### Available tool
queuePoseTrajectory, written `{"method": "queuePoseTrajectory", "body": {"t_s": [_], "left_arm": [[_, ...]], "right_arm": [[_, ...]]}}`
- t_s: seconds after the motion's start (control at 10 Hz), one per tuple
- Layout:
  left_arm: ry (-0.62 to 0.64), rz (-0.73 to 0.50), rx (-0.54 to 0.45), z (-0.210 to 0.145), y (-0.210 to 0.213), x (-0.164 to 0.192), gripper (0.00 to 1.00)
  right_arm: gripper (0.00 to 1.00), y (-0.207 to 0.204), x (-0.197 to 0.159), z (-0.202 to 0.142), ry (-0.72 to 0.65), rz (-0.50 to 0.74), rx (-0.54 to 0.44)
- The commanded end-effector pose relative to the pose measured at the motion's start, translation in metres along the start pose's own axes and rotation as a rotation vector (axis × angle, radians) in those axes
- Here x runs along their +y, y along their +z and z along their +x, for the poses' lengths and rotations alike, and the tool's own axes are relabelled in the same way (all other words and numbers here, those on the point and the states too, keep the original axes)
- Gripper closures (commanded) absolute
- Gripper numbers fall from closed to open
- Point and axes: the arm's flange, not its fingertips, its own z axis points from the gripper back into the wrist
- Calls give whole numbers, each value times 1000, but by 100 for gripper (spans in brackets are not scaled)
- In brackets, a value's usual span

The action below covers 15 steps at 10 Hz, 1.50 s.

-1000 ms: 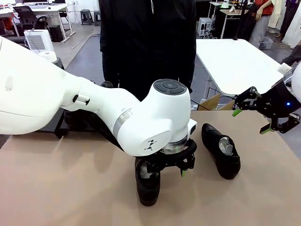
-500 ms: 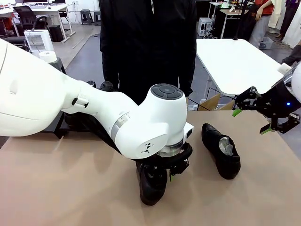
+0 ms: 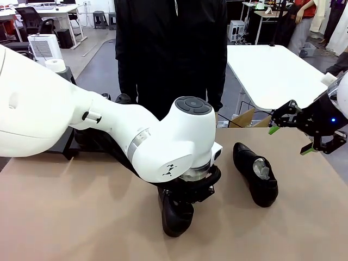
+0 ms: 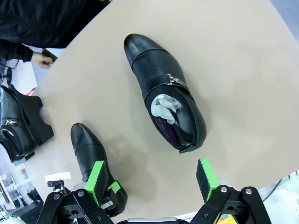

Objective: Organize the shoes by placing them on the stand.
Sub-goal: Place the Shoe from the middle of the table onto the Shoes Stand.

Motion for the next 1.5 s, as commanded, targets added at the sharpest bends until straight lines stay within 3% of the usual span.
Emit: {"method": "queuePoseTrajectory", "body": {"t_s": [0.0,0.3,0.7,1.0,1.1,1.2,1.3,1.4], "left_arm": [[-1,35,-24,-1,4,4,100],[-28,51,2,1,32,10,100],[-41,-61,-153,5,120,46,100],[-110,-59,-267,31,192,108,100],[-82,-40,-293,47,205,129,100],[65,-57,-231,53,213,137,100],[-86,-44,-278,38,201,103,100],[-86,-44,-278,38,201,103,100]], "right_arm": [[0,1,-1,1,8,7,4],[0,1,-1,1,8,7,4],[0,1,-1,1,8,7,4],[0,1,-1,1,8,7,4],[0,1,-1,1,8,7,4],[0,1,-1,1,8,7,4],[0,1,-1,1,8,7,4],[0,1,-1,1,8,7,4]]}}
